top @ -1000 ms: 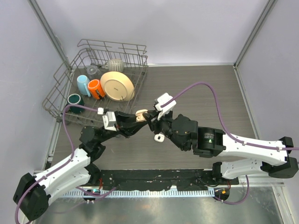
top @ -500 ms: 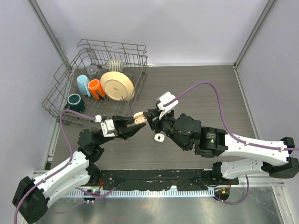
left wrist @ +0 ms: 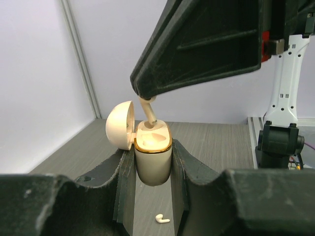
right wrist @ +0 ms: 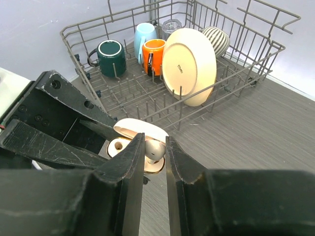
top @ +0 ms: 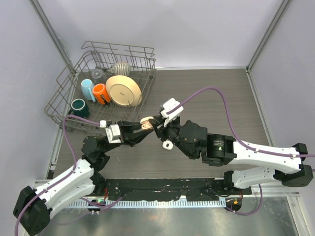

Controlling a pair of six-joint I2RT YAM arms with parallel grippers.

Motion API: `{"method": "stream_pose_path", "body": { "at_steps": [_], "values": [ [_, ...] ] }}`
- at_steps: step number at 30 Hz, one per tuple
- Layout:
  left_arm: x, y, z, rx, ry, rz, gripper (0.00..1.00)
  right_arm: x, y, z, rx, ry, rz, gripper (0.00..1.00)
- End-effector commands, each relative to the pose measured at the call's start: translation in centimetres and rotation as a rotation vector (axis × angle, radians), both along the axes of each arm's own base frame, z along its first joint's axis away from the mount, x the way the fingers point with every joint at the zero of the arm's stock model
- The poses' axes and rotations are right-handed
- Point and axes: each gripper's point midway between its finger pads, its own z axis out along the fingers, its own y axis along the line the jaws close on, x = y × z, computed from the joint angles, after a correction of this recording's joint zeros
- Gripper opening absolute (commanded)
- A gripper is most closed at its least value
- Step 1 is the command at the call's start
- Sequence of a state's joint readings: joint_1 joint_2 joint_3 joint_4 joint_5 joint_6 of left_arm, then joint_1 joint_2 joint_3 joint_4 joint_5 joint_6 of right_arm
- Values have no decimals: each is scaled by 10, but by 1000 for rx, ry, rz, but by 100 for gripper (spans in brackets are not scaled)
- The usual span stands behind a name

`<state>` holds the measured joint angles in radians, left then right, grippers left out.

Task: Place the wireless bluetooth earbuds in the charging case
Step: Place the earbud in the charging case.

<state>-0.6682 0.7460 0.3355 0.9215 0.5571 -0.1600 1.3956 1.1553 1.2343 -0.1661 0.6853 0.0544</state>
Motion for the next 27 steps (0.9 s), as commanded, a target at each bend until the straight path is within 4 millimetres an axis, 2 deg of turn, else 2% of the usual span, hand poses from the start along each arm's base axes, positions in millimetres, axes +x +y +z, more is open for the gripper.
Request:
{"method": "stream_pose_path", "body": {
  "at_steps": [1, 8, 15, 27],
  "values": [
    [0, 6, 29, -68, -30, 19, 0, 0, 0, 15, 17, -24, -11, 1],
    [-3, 6, 32, -79, -14, 6, 0, 0, -1, 10, -18, -39, -29, 1],
    [-3, 8, 34, -84, -11, 9, 0, 0, -3, 14, -49, -75, -36, 1],
    [-3, 8, 35, -87, -10, 9, 0, -8, 5, 9, -136, -127, -34, 1]
  ]
}}
